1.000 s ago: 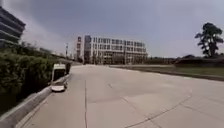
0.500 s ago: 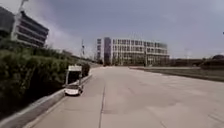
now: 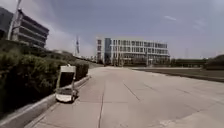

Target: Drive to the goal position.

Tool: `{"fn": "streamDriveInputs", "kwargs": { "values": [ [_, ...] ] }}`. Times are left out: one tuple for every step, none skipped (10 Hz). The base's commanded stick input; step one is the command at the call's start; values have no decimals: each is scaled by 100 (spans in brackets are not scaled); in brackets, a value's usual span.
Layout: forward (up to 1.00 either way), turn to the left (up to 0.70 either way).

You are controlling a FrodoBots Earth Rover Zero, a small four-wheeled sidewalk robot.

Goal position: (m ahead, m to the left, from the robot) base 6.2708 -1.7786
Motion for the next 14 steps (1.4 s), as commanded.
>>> {"fn": "streamDriveInputs", "kwargs": {
  "values": [
    [70,0],
    [70,0],
    [70,0],
    [70,0],
    [70,0],
    [70,0],
    [70,0],
    [70,0],
    [70,0],
    [70,0],
    [70,0],
    [70,0],
    [70,0],
    [70,0]
  ]
}}
